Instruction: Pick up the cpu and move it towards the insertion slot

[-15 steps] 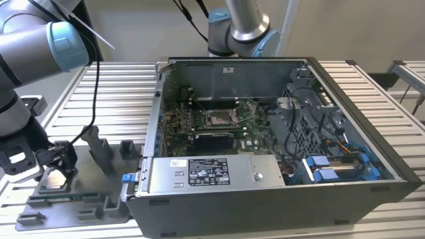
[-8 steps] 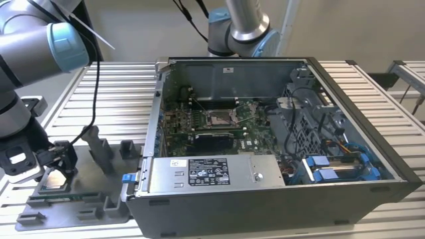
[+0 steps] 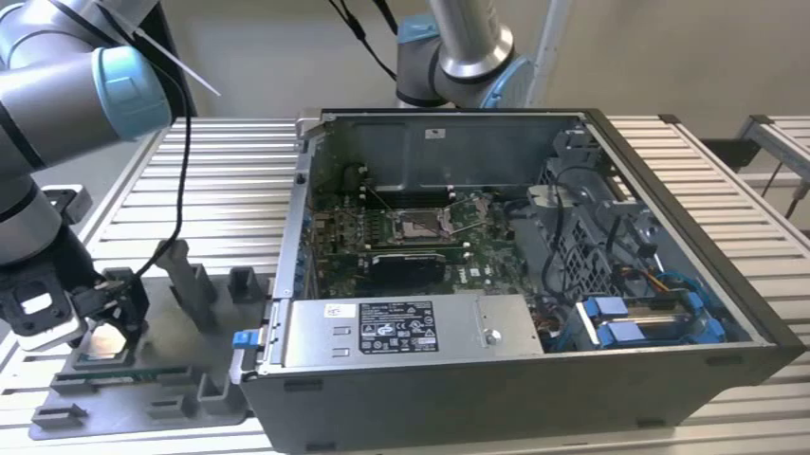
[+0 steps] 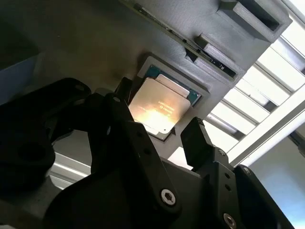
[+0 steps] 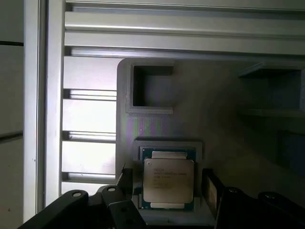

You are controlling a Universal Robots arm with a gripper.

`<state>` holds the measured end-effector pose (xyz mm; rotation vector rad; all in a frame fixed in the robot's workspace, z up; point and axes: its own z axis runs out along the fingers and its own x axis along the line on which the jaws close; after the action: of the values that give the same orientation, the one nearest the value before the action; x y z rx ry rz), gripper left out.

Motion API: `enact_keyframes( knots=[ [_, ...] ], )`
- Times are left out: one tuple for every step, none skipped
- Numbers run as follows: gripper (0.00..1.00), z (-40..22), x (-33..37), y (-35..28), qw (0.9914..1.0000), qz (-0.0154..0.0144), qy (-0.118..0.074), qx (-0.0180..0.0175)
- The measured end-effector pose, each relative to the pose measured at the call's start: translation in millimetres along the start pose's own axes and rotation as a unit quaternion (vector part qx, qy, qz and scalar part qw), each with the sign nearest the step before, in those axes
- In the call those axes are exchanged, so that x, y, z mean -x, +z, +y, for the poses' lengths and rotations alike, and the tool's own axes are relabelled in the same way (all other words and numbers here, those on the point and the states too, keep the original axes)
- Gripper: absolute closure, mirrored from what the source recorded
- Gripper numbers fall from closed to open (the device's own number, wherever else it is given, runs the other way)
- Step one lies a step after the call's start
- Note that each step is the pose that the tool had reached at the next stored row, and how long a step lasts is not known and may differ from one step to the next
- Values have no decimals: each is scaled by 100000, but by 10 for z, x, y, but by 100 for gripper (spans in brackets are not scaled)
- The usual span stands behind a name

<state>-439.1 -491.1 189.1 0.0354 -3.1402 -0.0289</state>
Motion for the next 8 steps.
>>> enact_keyframes(
  knots=[
    [0, 0, 0, 3, 100000, 2, -2, -4],
    [0, 0, 0, 3, 100000, 1, -2, -13],
    [0, 0, 0, 4, 100000, -7, -3, -16],
    [0, 0, 0, 5, 100000, -7, 3, -32],
    [0, 0, 0, 5, 100000, -7, 4, -33],
    [0, 0, 0, 5, 100000, -8, 2, -37],
    [0, 0, 0, 5, 100000, -8, 2, -37],
    [0, 0, 0, 5, 100000, -10, 0, -39]
  ],
)
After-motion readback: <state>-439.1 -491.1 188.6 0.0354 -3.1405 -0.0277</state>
